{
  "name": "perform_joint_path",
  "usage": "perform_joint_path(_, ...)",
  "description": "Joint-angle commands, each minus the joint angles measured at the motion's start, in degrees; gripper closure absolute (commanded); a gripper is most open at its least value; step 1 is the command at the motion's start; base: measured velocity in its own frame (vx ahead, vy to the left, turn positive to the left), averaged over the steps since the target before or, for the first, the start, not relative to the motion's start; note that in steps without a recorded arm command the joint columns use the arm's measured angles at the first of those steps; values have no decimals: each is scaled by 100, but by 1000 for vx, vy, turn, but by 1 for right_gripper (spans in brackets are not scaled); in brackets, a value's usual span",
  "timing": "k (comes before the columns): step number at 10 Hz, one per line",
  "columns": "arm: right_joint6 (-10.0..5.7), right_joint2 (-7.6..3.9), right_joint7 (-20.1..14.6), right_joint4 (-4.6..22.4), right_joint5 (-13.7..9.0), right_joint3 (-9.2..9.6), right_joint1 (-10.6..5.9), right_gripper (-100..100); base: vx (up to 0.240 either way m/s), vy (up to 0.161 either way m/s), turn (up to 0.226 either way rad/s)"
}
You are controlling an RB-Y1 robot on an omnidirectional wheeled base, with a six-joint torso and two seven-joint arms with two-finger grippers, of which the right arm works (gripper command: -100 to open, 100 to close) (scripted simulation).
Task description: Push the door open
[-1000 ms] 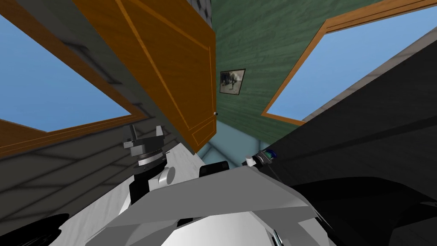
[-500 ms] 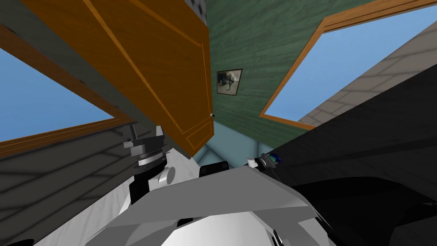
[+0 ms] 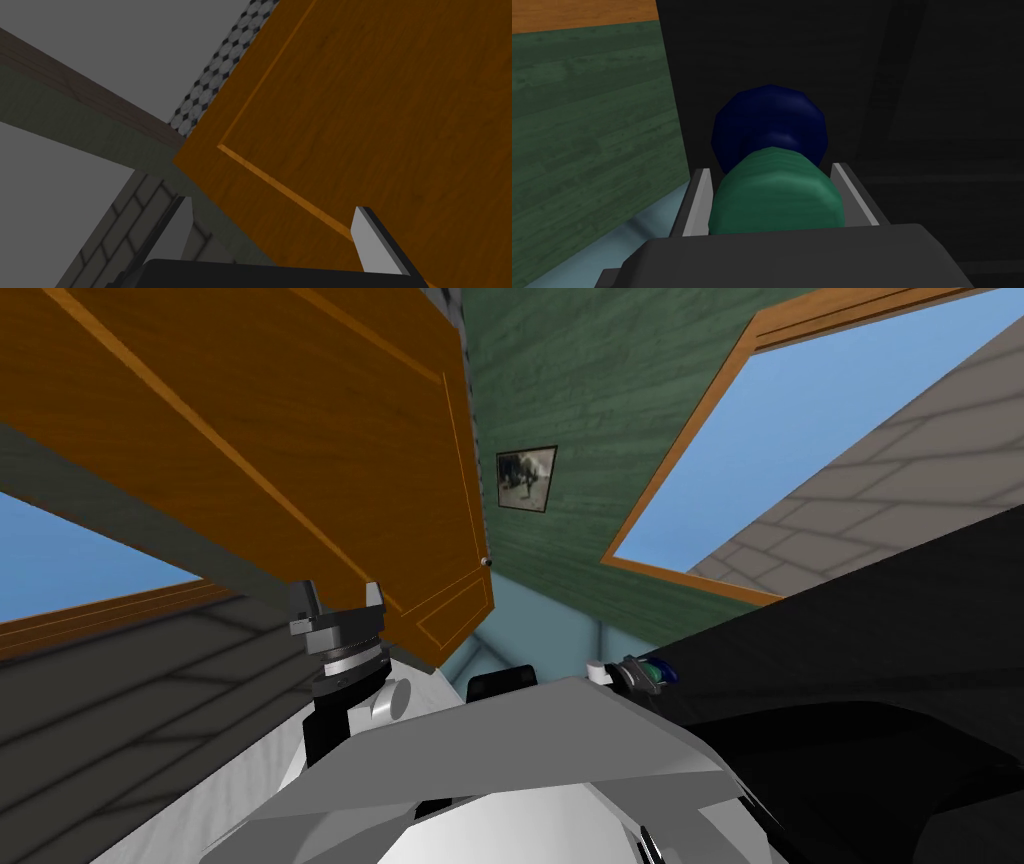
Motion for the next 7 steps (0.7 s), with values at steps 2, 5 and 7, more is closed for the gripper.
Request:
perform_joint_path(2,-109,-43,9,74,-158,-186,63,100,151,-166,-69)
perform_joint_path(5,-164,-68,25,96,-282,-317,106,100,112,-180,-56)
perform_joint_path(7,-157,-44,59,73,-301,-329,107,100,77,-125,-36)
